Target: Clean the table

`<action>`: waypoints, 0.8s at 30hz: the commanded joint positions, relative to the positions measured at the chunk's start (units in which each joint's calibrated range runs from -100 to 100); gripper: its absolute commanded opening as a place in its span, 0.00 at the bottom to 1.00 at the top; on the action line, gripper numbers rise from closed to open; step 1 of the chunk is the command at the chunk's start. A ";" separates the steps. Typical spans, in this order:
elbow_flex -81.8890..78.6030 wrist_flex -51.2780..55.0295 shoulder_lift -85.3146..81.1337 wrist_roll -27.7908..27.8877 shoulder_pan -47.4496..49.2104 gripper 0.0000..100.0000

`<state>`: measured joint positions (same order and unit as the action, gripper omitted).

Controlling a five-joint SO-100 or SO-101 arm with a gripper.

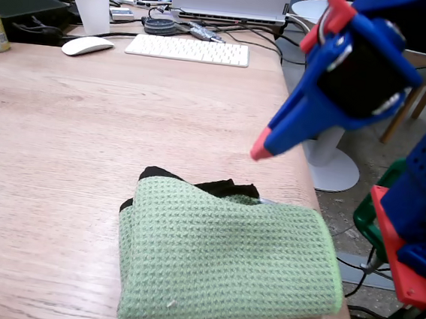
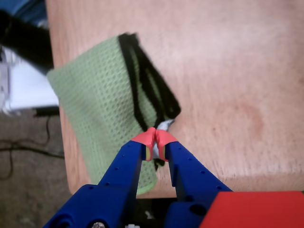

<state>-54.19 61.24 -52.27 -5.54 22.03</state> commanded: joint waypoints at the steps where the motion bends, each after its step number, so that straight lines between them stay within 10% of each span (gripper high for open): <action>1: 3.08 -1.06 6.39 -0.05 4.87 0.00; 5: 5.07 -0.32 7.59 0.59 5.38 0.07; 9: 8.56 -0.73 8.10 0.00 6.23 0.43; 24: 8.46 -11.65 33.14 0.54 11.30 0.43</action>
<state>-47.88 50.23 -19.76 -5.35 28.79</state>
